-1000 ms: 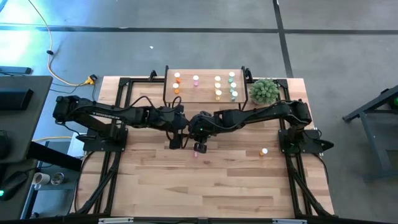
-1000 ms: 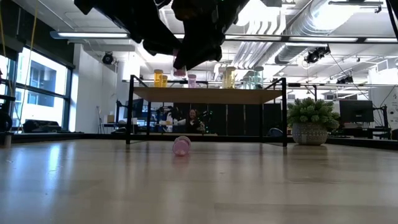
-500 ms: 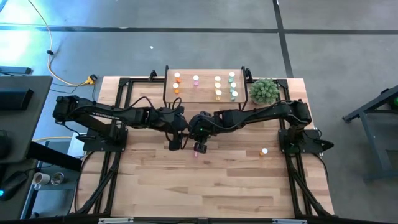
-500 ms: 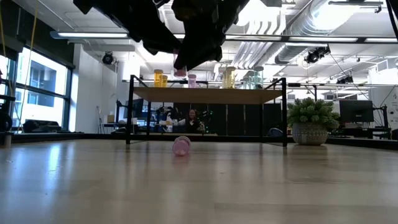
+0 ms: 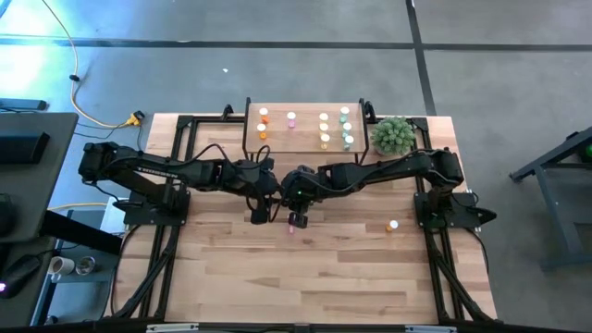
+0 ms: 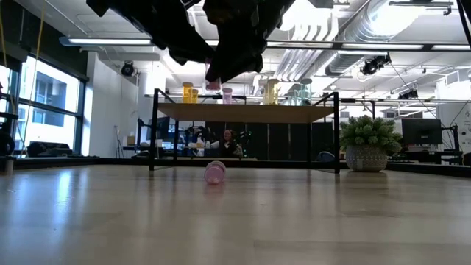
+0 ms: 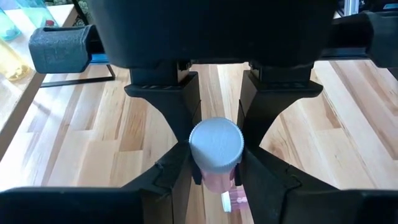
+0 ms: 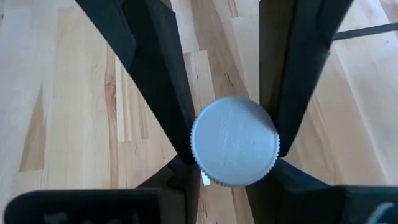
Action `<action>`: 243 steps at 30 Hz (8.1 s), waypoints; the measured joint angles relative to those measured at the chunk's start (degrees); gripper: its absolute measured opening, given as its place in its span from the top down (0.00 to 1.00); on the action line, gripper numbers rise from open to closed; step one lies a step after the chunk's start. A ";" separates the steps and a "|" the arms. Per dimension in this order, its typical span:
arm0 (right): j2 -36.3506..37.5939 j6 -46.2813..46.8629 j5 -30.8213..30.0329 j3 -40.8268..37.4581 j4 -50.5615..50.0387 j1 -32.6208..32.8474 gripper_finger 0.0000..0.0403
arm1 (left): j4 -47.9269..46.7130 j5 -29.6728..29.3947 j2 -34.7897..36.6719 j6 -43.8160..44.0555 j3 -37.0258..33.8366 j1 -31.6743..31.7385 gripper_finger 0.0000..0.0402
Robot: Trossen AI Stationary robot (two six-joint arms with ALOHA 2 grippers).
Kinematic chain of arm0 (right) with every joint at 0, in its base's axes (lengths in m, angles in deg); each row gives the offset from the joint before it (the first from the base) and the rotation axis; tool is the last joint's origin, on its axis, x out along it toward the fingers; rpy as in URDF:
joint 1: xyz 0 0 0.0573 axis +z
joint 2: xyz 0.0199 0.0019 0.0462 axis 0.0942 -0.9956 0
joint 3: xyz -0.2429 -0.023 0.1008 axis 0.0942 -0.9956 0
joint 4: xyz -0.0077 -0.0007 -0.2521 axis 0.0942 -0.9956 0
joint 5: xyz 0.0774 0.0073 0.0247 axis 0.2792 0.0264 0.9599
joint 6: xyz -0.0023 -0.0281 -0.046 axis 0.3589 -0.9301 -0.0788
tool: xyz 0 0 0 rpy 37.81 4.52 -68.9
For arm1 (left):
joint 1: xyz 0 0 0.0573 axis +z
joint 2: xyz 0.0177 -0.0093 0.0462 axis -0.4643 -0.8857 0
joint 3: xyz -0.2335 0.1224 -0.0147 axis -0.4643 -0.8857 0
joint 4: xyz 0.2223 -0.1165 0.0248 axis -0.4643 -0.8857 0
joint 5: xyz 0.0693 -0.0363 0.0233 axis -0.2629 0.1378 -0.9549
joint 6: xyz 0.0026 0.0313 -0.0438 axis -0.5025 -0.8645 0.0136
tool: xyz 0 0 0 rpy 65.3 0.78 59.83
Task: Pick and place medicine bottles onto shelf by color
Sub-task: Put the bottom pink pill bottle on the shelf aligned with the other pink pill bottle, then put the orange pill bottle on the shelf aligned with the other orange pill bottle
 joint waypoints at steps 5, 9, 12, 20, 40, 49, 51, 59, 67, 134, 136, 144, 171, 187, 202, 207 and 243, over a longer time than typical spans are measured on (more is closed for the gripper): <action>0.00 0.01 0.00 0.00 0.31 0.00 0.70 | 0.17 -0.10 0.07 0.14 0.00 0.00 0.71; 0.20 0.21 0.00 0.00 -0.56 -0.01 0.59 | 0.17 -1.71 0.07 0.19 0.00 0.00 0.71; 1.24 1.39 -0.36 0.00 -2.31 -0.03 0.54 | 0.33 -3.46 0.09 0.37 0.00 0.00 0.71; 6.30 1.33 -8.25 0.00 -8.47 -0.07 0.50 | 0.20 -8.25 0.09 1.78 0.00 0.22 0.71; 21.64 -10.49 -19.48 0.00 -14.50 -6.23 0.50 | -6.47 -9.64 0.09 -0.89 9.82 10.59 0.71; 25.61 -10.54 -19.53 0.00 -15.17 -10.06 0.50 | -6.93 -8.80 -0.68 -1.05 14.41 21.74 0.71; 25.64 -10.54 -19.52 0.00 -15.19 -10.56 0.50 | -6.95 -6.55 -1.63 0.39 14.40 23.38 0.71; 25.38 -10.95 -19.46 0.00 -15.90 -11.65 0.50 | -6.19 -4.35 -8.29 1.65 14.38 24.74 0.71; 25.38 -10.80 -19.44 0.00 -17.13 -11.65 0.50 | -3.26 -7.58 -11.58 1.65 14.36 24.74 0.71; 25.53 -6.22 -13.73 -0.91 -21.28 -8.58 0.50 | -10.23 -7.75 -4.07 2.83 18.64 23.56 0.52; 25.53 -4.49 -13.27 -1.56 -21.75 -7.73 0.50 | -12.48 -7.78 -2.05 2.24 18.64 22.50 0.52; 25.55 4.02 -13.31 -4.47 -22.30 -4.71 0.50 | -20.17 -7.82 5.38 3.11 17.92 15.96 0.52; 25.53 55.80 -17.13 -29.72 -21.42 20.63 0.50 | -12.02 -22.99 12.87 16.89 -0.63 -4.26 0.52; 25.42 87.84 -27.03 -35.06 -21.08 40.76 0.50 | -11.91 -22.99 12.85 19.08 -0.63 -5.62 0.52; 16.60 106.70 -25.26 -35.06 -25.86 50.44 0.50 | -8.87 -23.21 12.81 19.54 -0.63 -5.59 0.52; 12.21 112.41 -22.83 -35.06 -28.50 51.71 0.50 | -6.49 -23.21 12.81 19.26 -0.63 -5.49 0.52; -4.22 121.48 -23.50 -34.99 -40.80 51.89 0.50 | -6.36 -23.17 12.44 19.68 -0.63 -5.55 0.52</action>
